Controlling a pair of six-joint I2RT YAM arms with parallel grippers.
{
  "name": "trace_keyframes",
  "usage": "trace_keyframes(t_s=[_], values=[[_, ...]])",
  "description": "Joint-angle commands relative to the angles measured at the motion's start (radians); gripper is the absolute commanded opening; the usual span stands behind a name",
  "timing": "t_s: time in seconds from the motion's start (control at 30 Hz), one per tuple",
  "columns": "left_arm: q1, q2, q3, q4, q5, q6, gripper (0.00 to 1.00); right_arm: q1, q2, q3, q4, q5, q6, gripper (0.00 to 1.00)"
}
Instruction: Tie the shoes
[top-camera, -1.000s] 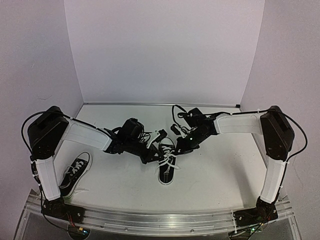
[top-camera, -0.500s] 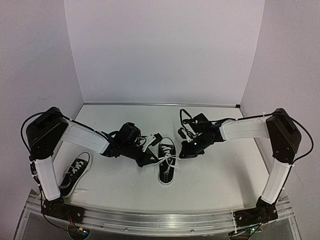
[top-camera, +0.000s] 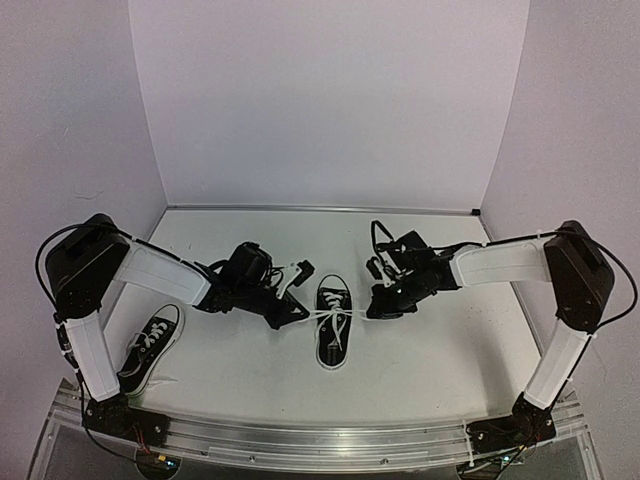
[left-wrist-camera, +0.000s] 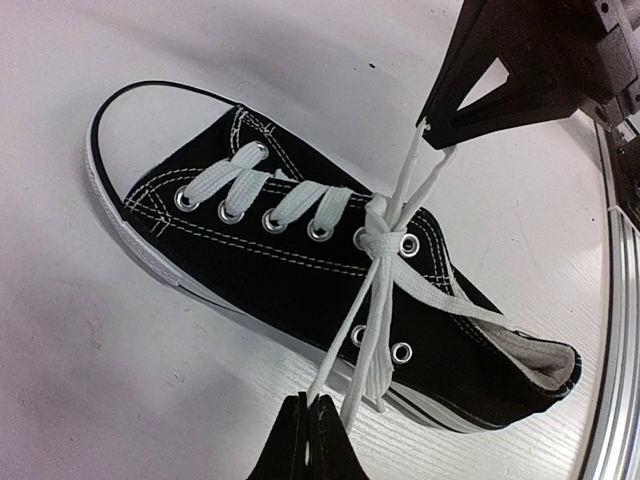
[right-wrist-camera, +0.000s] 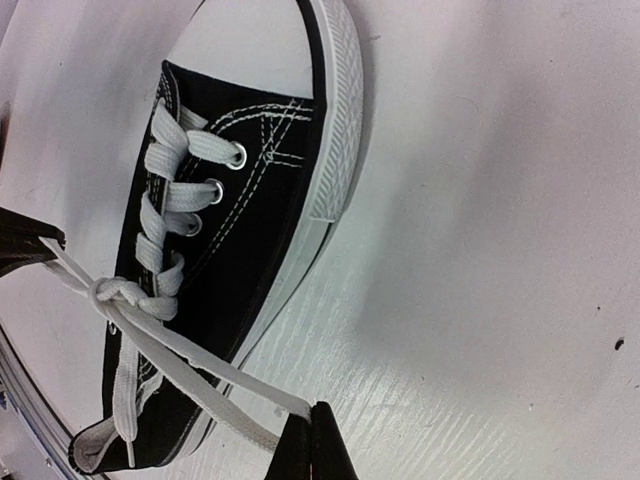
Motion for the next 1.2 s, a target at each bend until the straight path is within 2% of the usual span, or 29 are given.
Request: trace_keyframes(t_s=[0.0,1.17], values=[[0.019,-0.035,-0.017,0.038,-0.021,-0.021,0.00,-0.024,-0.052,-0.025,0.001,0.048,0.009,0.00],[0.090,-0.023,-0.074,0.061,-0.036,-0.039,0.00,-0.083,-0.060,-0.118,0.027,0.069,0.007,0.00]])
